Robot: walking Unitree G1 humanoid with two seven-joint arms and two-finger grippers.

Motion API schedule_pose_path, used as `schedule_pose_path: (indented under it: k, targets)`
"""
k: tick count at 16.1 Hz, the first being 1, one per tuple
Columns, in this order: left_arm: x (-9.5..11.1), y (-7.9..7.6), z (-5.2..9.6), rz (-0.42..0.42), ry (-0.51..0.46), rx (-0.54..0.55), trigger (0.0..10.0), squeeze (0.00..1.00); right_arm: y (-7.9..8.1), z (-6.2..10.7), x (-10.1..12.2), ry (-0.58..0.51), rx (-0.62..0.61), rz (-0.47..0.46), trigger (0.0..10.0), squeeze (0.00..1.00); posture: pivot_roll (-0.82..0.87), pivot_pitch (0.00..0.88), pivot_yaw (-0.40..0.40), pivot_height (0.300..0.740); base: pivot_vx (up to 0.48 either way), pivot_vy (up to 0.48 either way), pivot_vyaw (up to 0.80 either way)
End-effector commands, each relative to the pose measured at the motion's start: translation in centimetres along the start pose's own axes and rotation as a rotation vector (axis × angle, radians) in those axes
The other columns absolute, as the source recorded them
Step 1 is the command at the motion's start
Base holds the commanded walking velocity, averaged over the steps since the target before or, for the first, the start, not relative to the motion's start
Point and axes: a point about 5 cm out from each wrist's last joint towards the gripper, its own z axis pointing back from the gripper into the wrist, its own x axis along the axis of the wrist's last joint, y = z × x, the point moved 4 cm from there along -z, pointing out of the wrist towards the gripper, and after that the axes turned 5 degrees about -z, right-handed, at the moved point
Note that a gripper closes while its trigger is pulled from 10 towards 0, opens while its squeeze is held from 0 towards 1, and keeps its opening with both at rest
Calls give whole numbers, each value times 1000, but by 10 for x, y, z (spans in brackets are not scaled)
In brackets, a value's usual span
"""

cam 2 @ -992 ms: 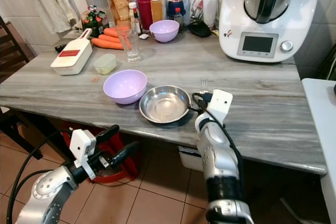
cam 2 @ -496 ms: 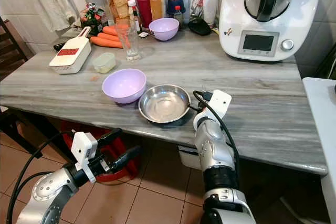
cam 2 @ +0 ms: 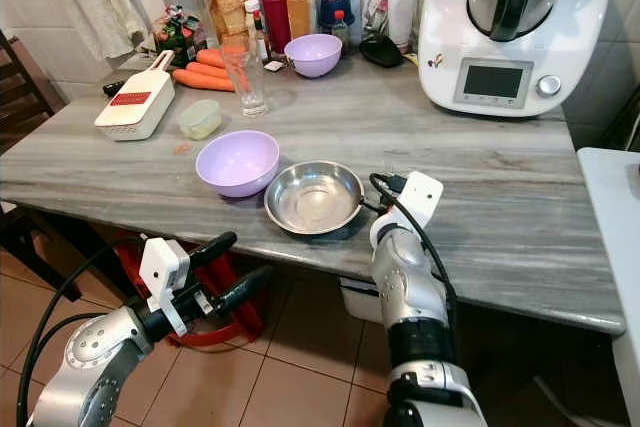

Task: Setting the table

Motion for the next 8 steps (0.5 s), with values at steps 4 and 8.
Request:
schedule_pose_path:
  k: [4,8]
  targets:
    - [4,-2,2,1,-14,27,10000,0,3,17,16,-149,80,99,10000,471,-47,33,100,740,0,0,0]
    - [6,3,1,9,-25,100,10000,0,-10,41,23,-248,108,222,10000,1000,-59,30,102,740,0,0,0]
